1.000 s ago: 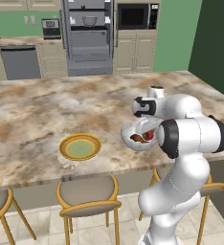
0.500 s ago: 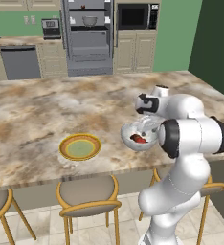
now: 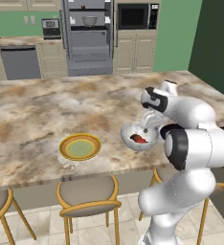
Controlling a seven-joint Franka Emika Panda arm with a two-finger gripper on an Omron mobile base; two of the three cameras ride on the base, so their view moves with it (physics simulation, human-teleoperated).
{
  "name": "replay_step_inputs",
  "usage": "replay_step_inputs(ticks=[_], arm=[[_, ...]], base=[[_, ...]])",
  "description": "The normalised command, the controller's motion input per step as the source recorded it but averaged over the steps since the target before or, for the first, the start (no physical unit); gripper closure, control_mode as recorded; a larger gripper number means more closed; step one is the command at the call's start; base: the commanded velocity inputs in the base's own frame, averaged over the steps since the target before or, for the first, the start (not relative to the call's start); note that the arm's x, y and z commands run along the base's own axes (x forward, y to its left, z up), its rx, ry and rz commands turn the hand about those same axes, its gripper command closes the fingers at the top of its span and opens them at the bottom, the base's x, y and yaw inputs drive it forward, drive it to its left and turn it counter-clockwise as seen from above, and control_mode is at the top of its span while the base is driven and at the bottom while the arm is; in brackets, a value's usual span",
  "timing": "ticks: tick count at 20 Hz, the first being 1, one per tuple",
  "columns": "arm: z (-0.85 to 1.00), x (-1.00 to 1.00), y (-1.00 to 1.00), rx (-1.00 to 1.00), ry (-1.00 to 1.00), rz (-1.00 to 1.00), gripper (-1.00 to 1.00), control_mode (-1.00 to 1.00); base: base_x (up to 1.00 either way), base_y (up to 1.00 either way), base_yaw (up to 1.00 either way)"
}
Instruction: Pick the chicken drumstick and bell pepper from their plates and place them in the bowl. Then put the bowl in the fridge.
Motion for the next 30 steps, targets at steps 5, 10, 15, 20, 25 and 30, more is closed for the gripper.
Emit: replay_step_inputs(ticks=[5, 10, 15, 20, 25, 30], arm=[[0.0, -0.32, -0.09, 0.0, 0.0, -0.28, -1.0, -1.0], [0.0, -0.11, -0.16, 0.0, 0.03, -0.46, -1.0, -1.0], [-0.11, 0.03, -0.09, 0.0, 0.15, -0.57, -1.0, -1.0], [-0.22, 0.18, -0.03, 0.0, 0.15, -0.53, -1.0, -1.0], [-0.22, 0.21, -0.06, 0.05, 0.1, -0.35, -1.0, -1.0], [-0.24, 0.18, -0.06, 0.09, 0.03, -0.28, -1.0, -1.0]], base=[[0.0, 0.0, 0.0], [0.0, 0.0, 0.0], [0.0, 0.0, 0.0], [0.0, 0.0, 0.0], [0.0, 0.0, 0.0], [0.0, 0.0, 0.0]])
